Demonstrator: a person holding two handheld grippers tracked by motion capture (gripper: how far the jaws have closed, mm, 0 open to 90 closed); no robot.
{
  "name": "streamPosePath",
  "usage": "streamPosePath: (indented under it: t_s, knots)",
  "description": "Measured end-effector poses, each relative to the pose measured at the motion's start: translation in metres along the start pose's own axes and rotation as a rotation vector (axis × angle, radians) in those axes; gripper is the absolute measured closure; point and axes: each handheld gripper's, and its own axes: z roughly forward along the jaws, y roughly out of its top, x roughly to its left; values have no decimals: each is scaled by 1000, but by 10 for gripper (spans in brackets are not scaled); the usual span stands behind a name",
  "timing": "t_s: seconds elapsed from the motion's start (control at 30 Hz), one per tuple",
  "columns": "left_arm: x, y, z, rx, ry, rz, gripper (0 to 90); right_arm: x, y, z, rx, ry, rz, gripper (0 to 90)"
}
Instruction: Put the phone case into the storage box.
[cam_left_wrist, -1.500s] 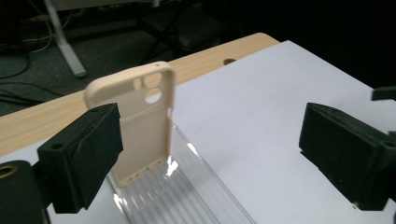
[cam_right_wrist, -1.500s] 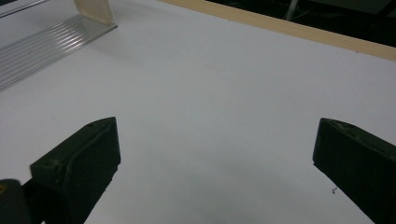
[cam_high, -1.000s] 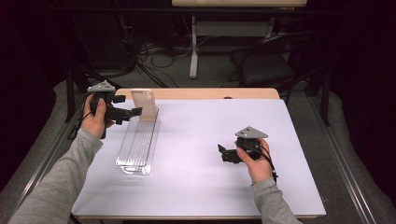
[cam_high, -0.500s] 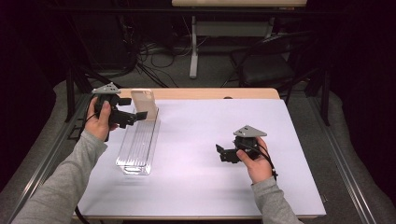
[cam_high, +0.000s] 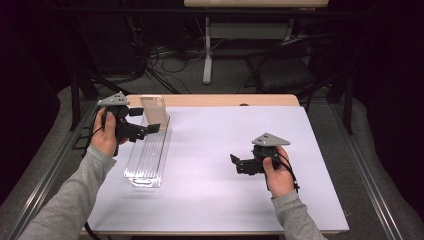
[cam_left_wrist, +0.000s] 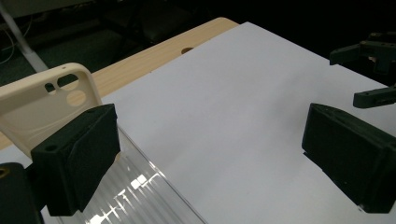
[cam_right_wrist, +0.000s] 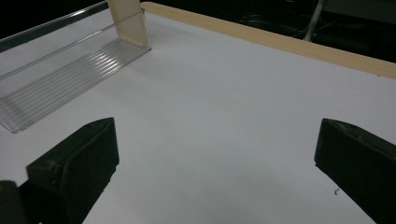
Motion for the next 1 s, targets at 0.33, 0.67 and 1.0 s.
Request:
streamPosePath:
  t_s: [0.33,0.67,1.0]
  knots:
    - [-20,-9,-2,14,4,39,44,-3,1,-14,7,14,-30,0]
    - [-33,-21,-5,0,-1,57,44,-9,4,-27,-1,15,-59,0]
    - [-32,-40,-19,-38,-1,27,44,-11,-2,-38,13,12,-67,0]
